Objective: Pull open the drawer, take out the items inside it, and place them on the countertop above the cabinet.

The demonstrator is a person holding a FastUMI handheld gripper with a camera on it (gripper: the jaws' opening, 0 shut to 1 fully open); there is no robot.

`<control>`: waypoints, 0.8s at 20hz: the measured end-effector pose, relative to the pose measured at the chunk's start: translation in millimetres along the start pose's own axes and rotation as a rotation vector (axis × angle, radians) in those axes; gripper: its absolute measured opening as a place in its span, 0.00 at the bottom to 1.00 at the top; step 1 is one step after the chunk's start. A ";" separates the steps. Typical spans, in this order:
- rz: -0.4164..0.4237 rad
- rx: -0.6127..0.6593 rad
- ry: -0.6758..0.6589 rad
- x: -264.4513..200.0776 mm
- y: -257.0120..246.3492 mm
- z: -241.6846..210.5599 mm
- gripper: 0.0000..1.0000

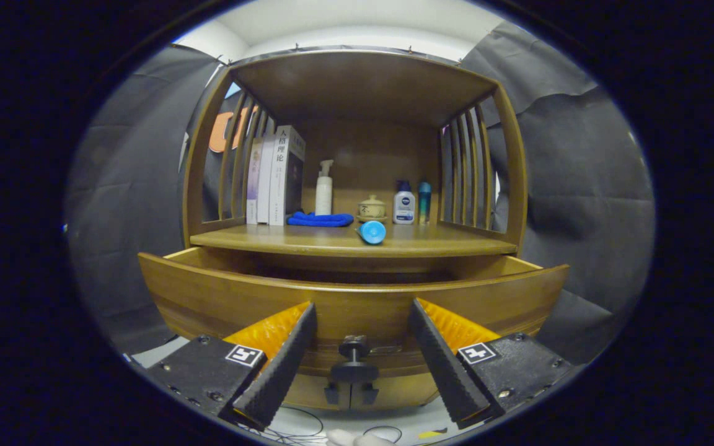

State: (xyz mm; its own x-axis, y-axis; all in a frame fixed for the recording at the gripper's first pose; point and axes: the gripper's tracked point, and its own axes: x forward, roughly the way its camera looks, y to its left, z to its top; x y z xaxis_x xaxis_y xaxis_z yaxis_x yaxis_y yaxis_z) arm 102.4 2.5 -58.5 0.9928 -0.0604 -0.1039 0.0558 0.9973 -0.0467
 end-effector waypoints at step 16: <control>0.024 0.002 0.054 1.7 -2.1 8.9 1.00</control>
State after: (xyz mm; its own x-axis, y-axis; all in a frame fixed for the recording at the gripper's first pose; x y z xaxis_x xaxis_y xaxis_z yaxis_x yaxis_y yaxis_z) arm 104.9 0.7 -49.8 0.9867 -0.0383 -0.1582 0.0322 0.9986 -0.0413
